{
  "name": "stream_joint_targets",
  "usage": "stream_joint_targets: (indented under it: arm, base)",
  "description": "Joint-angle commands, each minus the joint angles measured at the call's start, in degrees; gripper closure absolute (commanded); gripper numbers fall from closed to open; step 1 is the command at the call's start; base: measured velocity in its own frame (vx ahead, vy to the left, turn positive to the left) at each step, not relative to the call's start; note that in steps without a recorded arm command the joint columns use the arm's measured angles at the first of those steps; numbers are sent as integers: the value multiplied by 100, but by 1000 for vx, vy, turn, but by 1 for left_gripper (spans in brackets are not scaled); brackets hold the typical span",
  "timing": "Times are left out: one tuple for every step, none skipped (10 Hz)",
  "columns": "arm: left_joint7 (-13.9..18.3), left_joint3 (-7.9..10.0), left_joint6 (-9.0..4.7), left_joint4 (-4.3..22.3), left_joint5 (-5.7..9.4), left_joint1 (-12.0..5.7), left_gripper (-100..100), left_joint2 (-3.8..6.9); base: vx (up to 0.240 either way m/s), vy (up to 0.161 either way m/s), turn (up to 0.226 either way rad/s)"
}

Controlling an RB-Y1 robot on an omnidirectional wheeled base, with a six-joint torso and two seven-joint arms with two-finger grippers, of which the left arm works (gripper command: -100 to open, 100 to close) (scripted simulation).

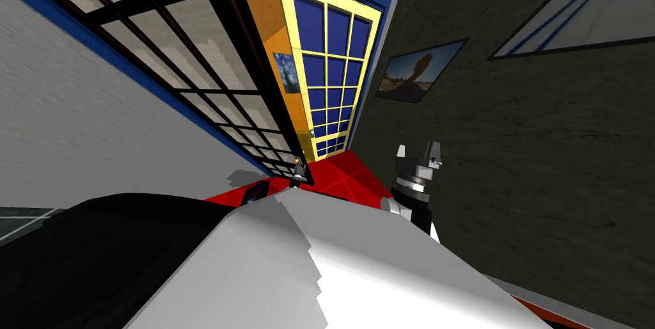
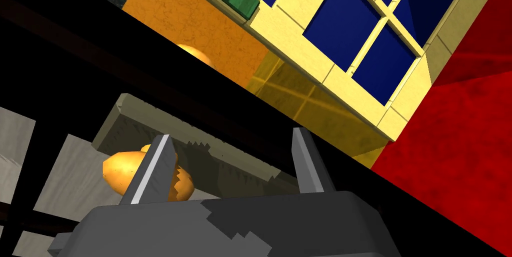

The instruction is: Pull the door open

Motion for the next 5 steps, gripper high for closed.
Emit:
stream_joint_targets:
  arm:
    - [73, 84, -101, 176, 58, -95, -100, 116]
    - [296, 59, -87, 186, 96, -131, -100, 111]
    - [439, 33, -72, 195, 134, -167, -100, 107]
    - [518, 33, -72, 195, 134, -167, -100, 107]
    - [727, 6, -57, 205, 173, -204, -100, 102]
  base:
    - [-23, 17, 12]
    - [-37, 19, -50]
    - [-79, 32, -96]
    - [-58, 37, -48]
    - [-66, 36, -52]
